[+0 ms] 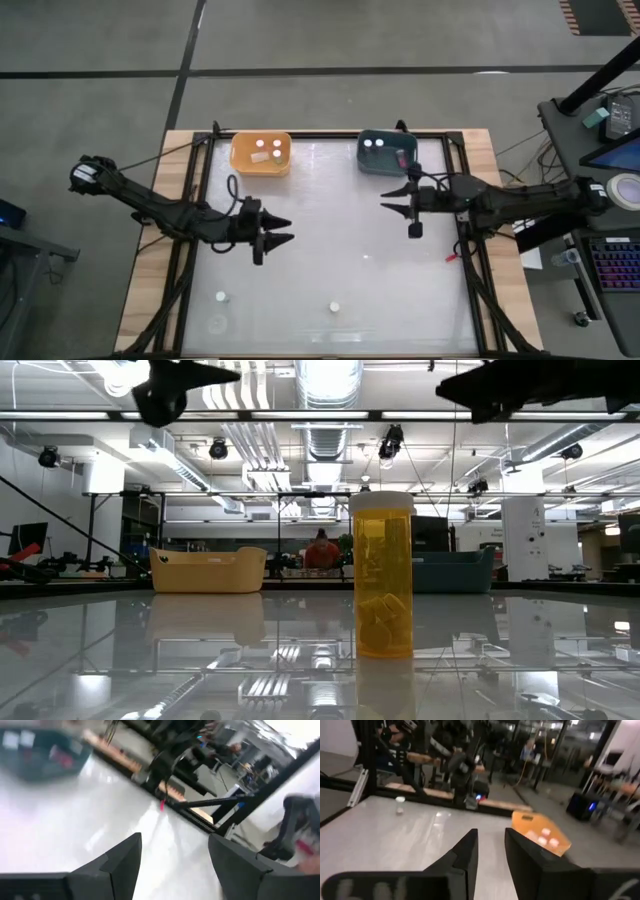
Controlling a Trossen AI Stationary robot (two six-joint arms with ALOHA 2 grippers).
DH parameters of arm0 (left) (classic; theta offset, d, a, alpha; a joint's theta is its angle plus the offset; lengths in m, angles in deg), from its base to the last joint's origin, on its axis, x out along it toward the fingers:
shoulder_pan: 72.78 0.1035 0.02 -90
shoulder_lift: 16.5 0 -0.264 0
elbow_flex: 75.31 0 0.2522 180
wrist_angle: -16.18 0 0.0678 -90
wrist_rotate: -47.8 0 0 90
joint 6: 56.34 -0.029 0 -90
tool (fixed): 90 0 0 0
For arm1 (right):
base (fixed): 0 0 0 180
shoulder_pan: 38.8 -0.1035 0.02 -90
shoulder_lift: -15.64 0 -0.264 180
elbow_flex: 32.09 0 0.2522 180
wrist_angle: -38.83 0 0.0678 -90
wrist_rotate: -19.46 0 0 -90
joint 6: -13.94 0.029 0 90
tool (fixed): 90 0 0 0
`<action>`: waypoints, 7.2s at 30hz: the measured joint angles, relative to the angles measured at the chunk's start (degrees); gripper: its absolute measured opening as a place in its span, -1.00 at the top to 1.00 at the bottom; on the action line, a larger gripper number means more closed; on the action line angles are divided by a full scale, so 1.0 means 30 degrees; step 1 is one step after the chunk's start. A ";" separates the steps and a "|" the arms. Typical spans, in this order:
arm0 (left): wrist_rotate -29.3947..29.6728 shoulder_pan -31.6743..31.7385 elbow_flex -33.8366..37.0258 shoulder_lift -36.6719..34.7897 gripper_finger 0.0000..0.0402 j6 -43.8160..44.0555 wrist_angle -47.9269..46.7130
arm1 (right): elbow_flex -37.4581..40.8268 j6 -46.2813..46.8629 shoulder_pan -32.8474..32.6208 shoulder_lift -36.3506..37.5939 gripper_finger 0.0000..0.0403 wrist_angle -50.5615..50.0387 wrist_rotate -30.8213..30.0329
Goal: Pick and place medicine bottles into bin by pill shape (circle, oval)
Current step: Put the blue capsule bottle into the blue bin, then put the orange tablet bottle into the yellow bin
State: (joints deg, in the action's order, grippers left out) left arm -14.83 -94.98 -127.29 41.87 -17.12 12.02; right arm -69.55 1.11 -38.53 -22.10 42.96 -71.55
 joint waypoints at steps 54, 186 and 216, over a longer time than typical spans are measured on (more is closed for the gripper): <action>-1.1588 -0.8249 -0.9863 0.9641 -0.15 2.6025 -2.5817 | 0.0015 -0.1900 0.0000 0.0543 0.64 -0.0548 0.0032; -0.5464 1.3202 -1.9762 2.1442 0.29 -0.8636 -0.5369 | -0.2287 -0.1742 0.0175 0.0696 0.64 -0.5475 -0.2231; -0.5982 1.1338 -1.9606 1.7197 0.27 -1.0732 -0.8214 | -0.2281 -0.1951 0.0169 0.0697 0.64 -0.5826 -0.2226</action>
State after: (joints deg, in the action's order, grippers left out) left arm -32.77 -60.96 -186.11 93.46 -49.32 -12.62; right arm -76.40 -4.74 -38.02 -20.01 25.48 -78.23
